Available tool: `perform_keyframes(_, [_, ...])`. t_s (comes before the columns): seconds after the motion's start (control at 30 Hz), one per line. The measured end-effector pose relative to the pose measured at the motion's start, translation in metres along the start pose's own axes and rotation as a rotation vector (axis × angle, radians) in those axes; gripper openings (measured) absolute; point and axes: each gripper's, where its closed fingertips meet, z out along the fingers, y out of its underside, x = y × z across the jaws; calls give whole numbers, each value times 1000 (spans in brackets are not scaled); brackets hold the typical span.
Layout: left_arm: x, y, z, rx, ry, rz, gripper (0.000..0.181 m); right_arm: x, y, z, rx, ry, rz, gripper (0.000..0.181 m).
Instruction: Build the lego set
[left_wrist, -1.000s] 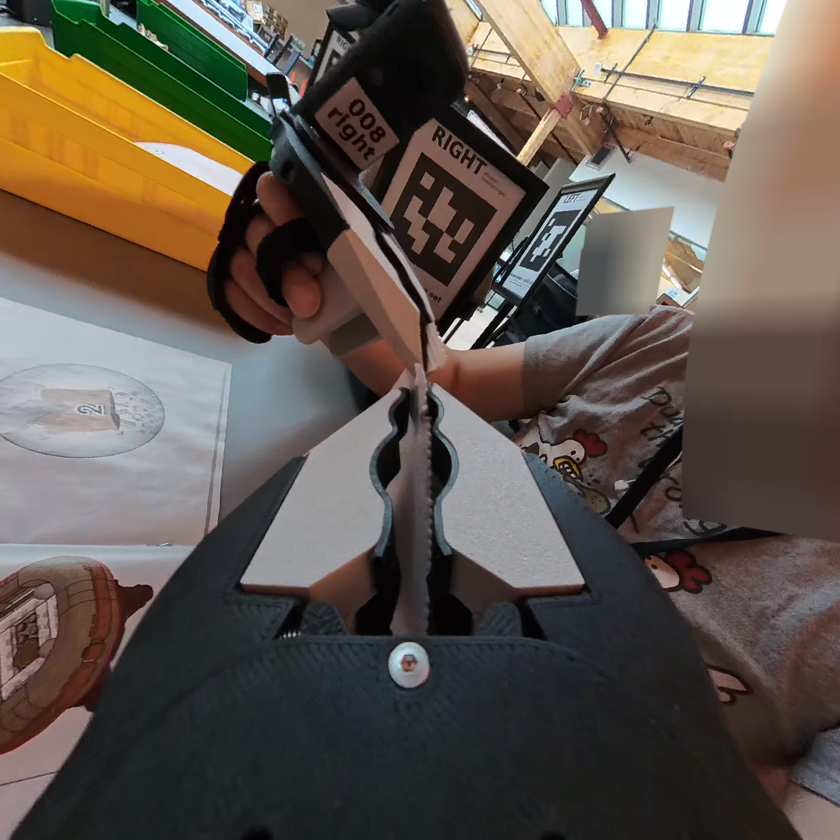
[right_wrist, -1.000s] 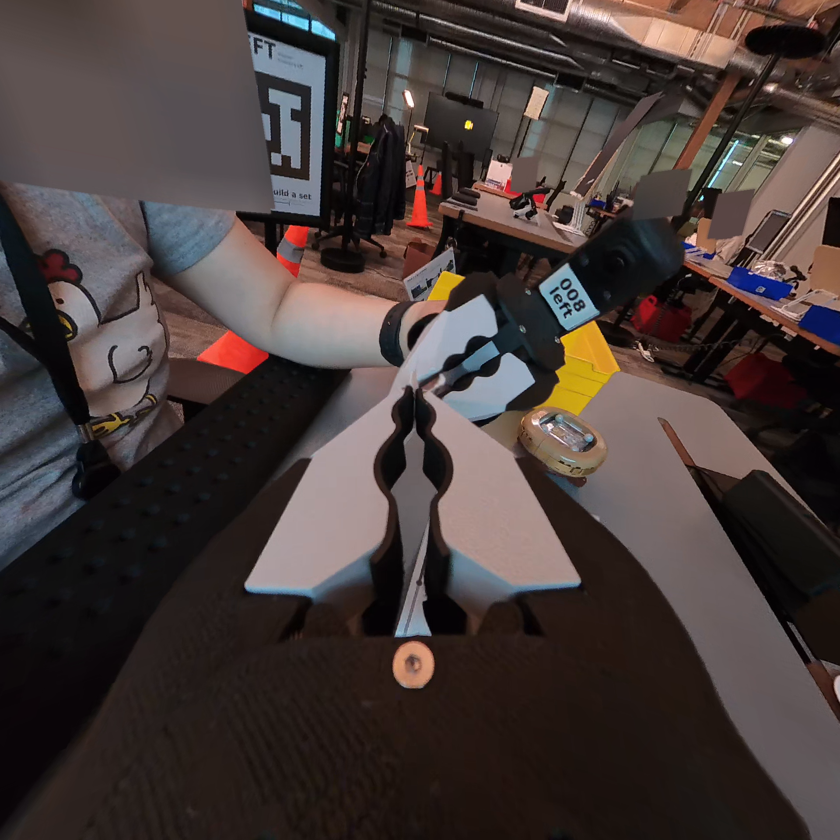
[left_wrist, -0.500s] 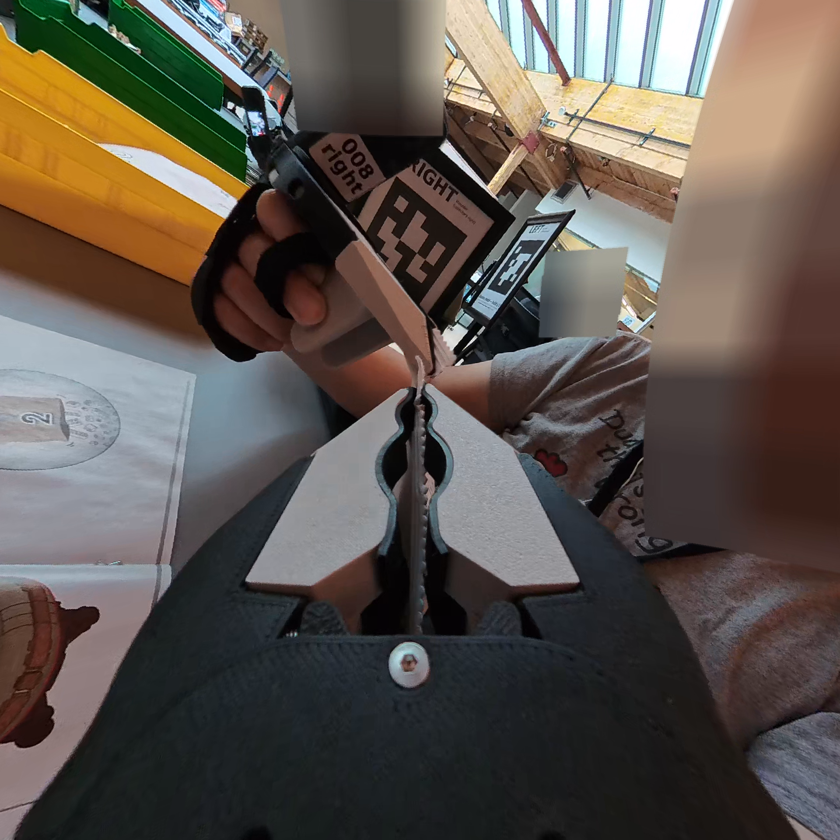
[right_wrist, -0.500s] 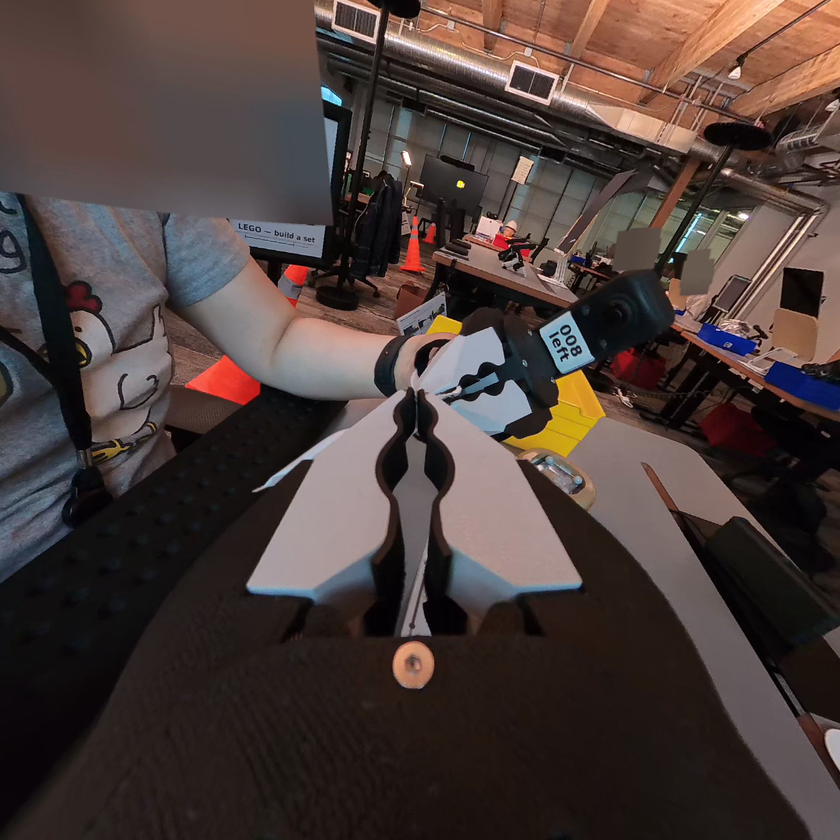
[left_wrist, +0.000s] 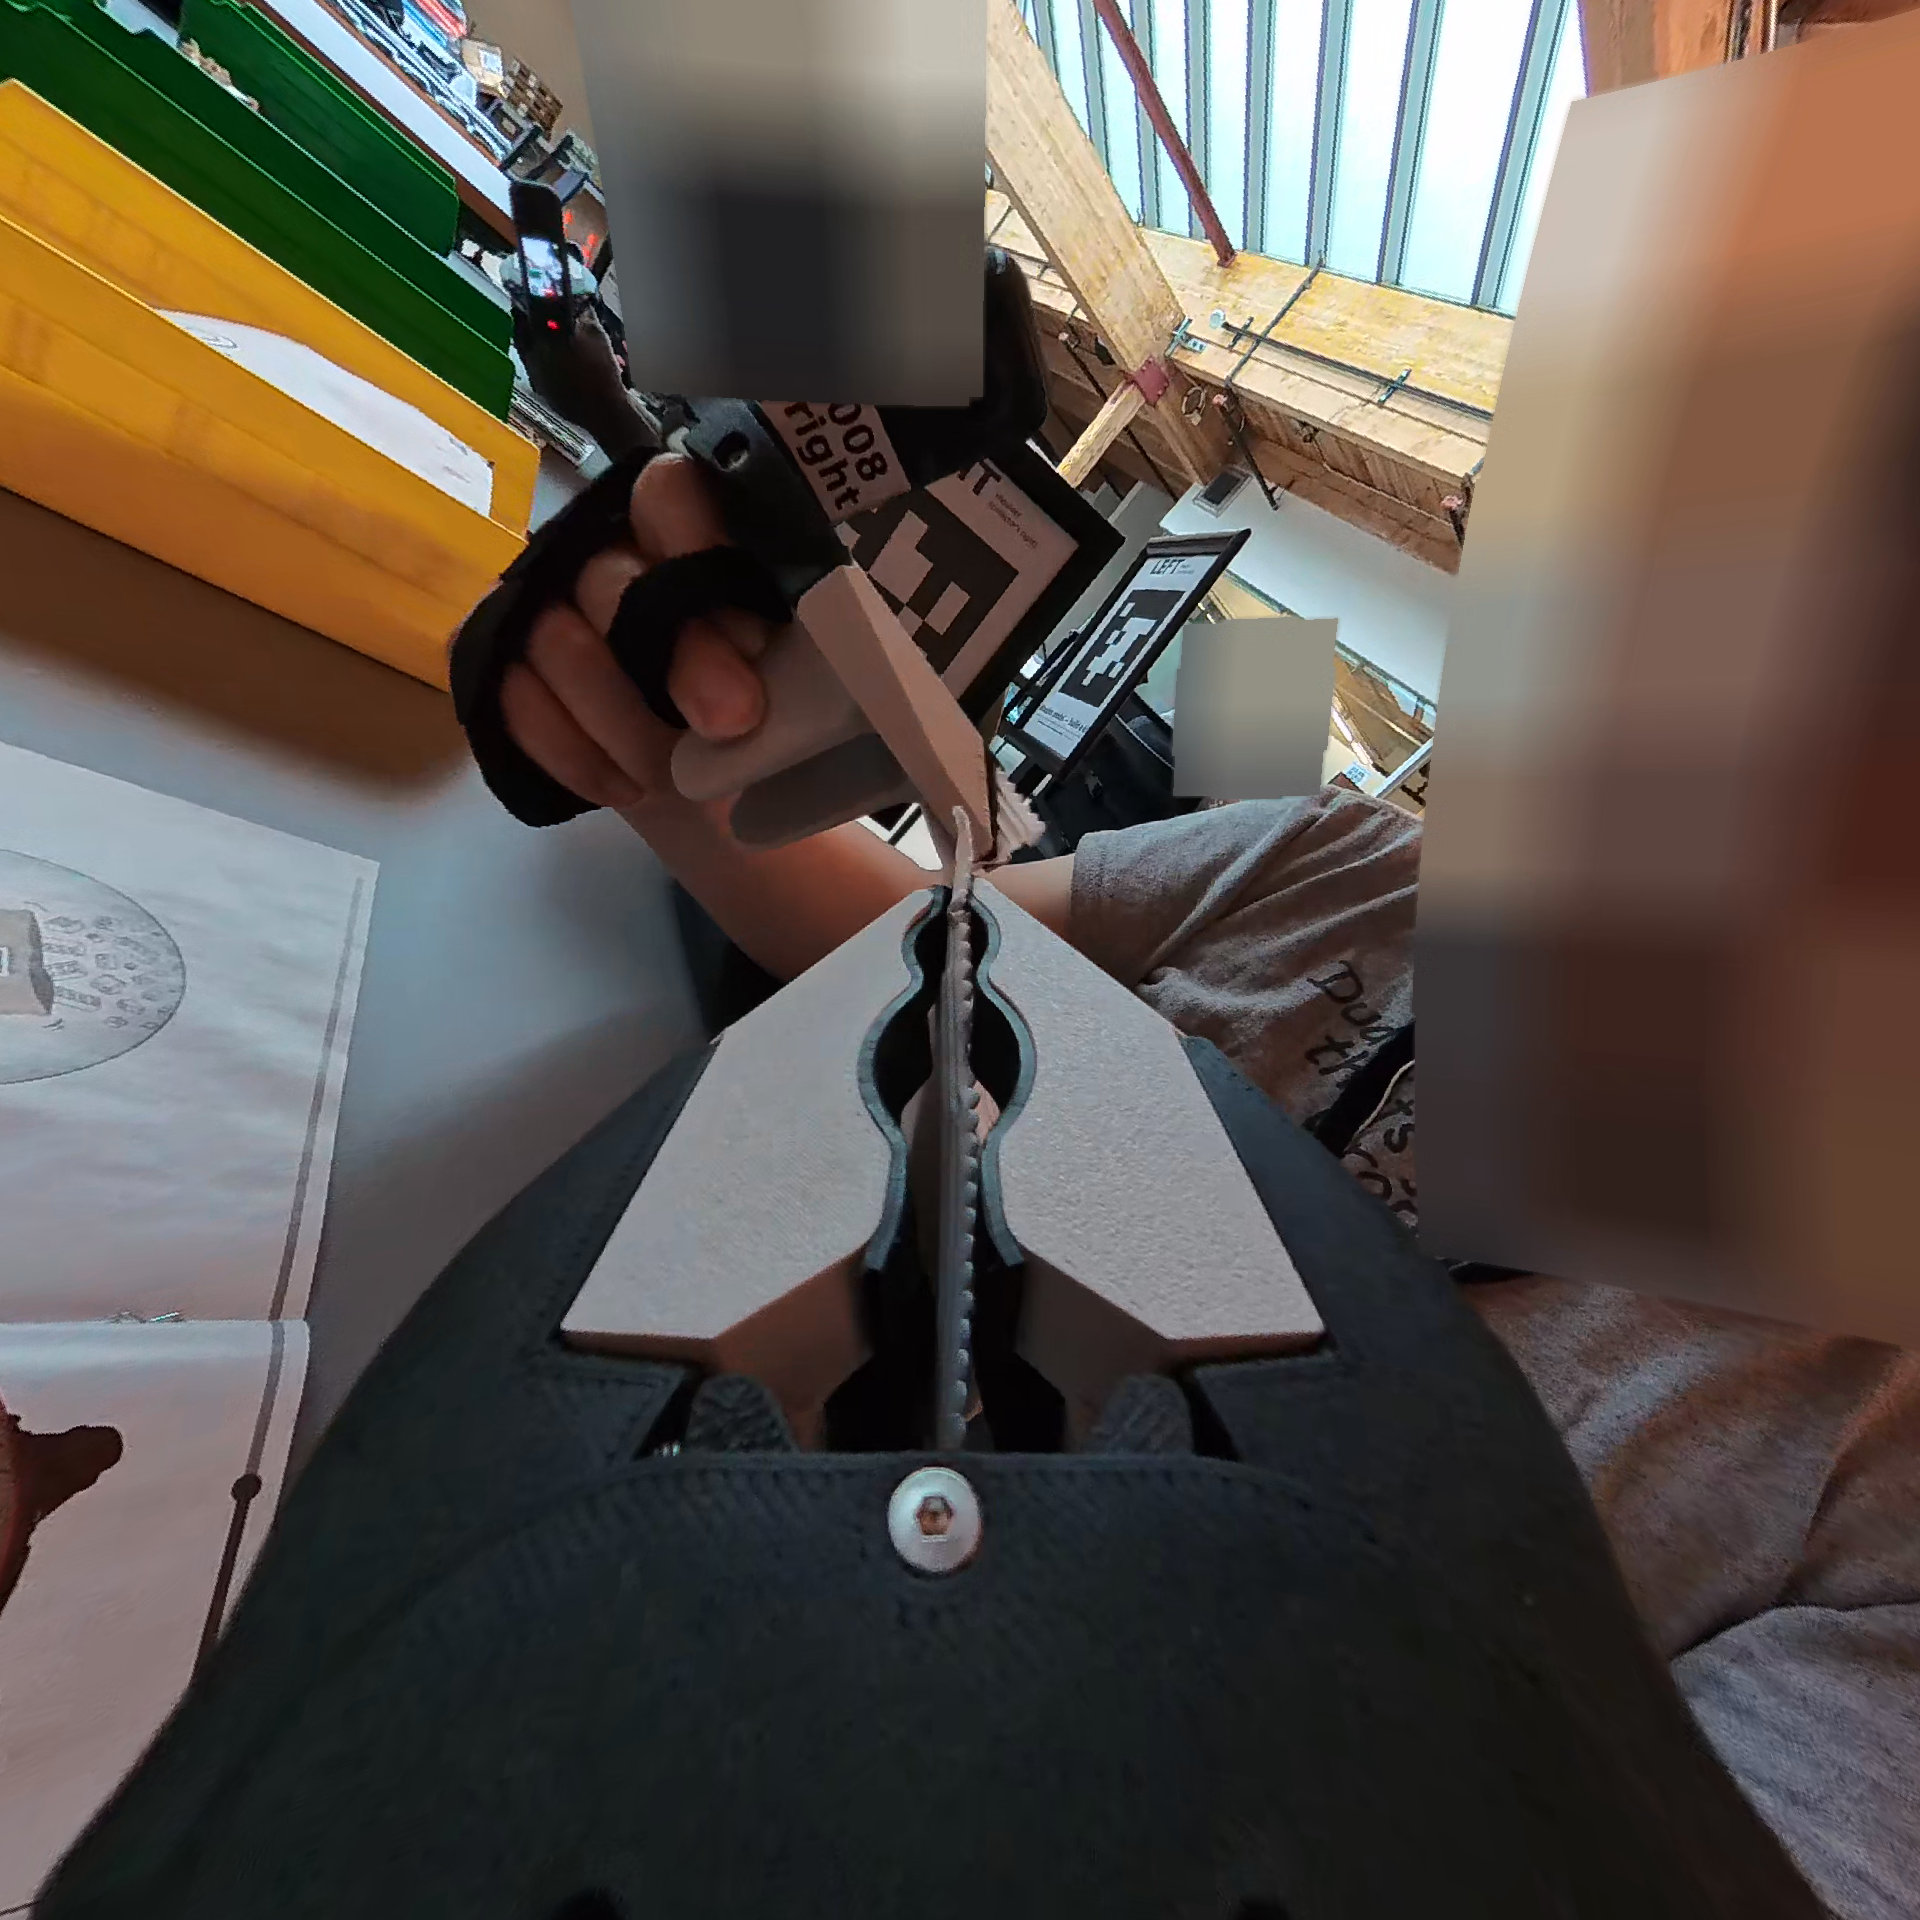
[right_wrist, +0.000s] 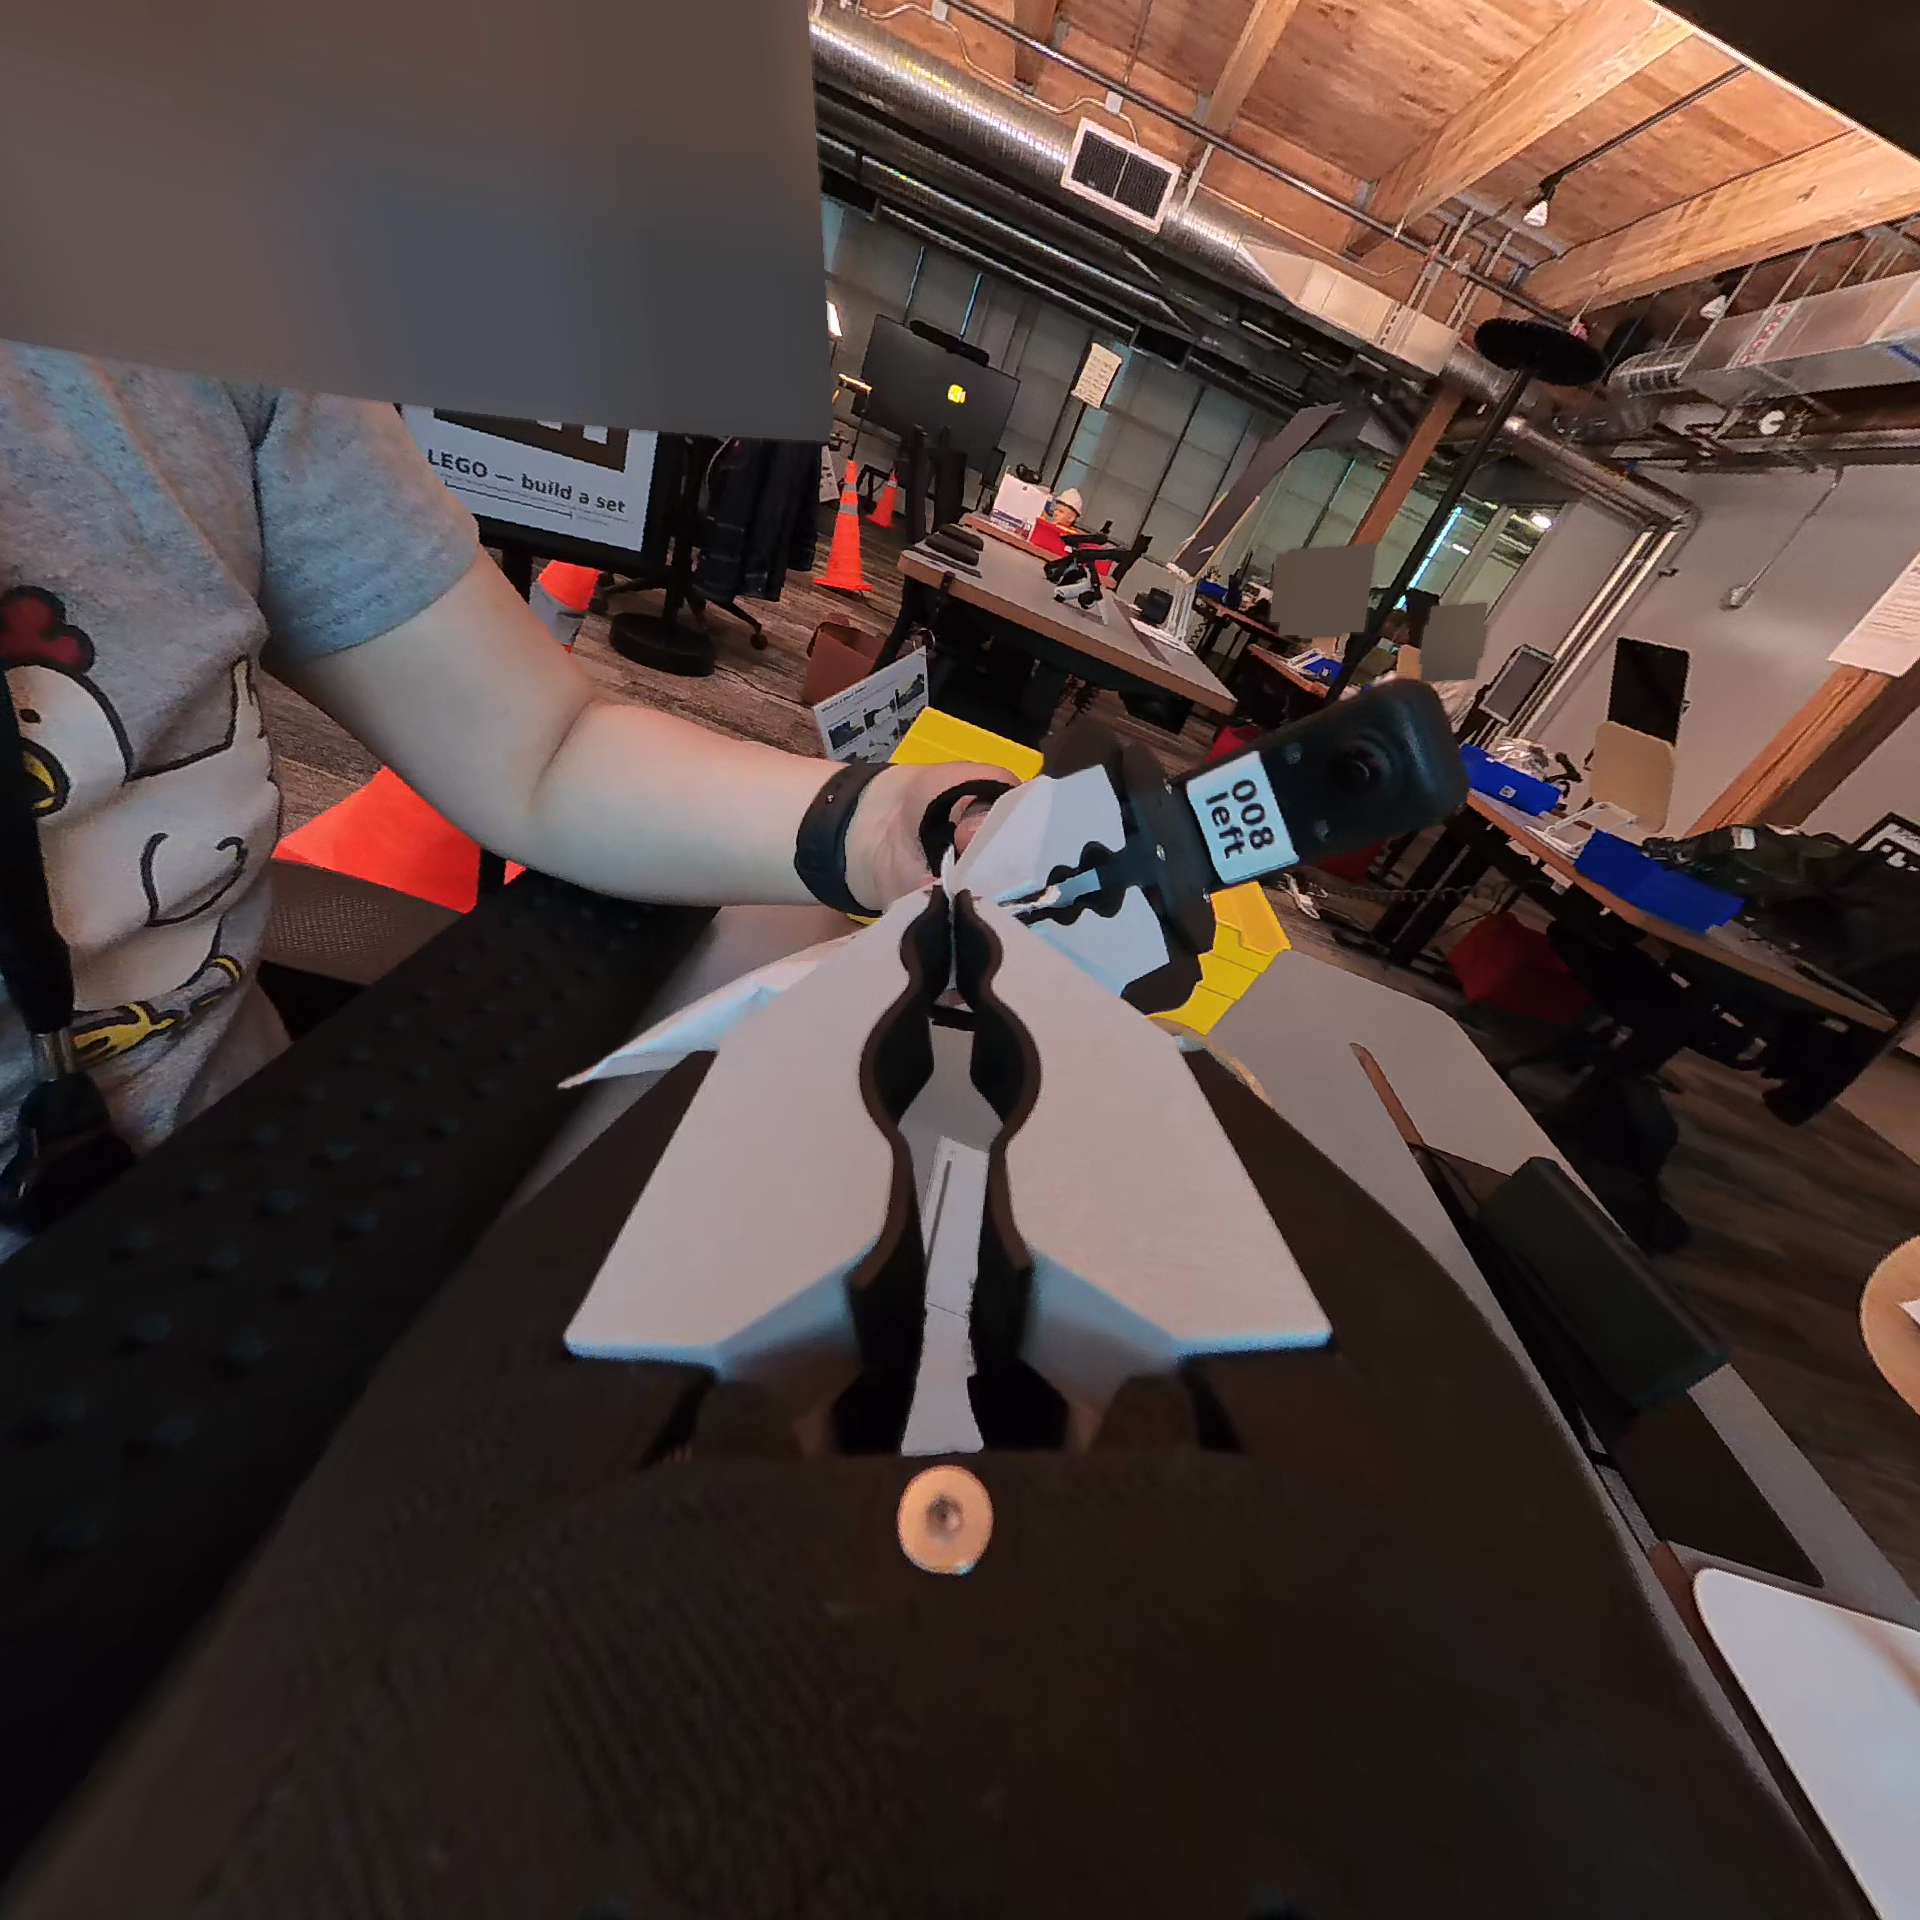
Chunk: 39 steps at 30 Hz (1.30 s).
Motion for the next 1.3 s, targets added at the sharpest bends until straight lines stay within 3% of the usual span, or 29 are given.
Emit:
perform_keyframes(0.37, [0,6,6,-37,-14,55,0,-7,1,-5,24,-72,57,0])
perform_keyframes(1.0, [3,1,7,-17,17,7,0,-8,-2,-6,-109,63,-120,0])
perform_keyframes(1.17, [7,0,9,-3,39,-8,0,-9,-7,-7,-36,38,-76,0])
perform_keyframes(1.3, [12,-7,11,47,40,-13,0,-5,-15,-11,160,-18,65,0])
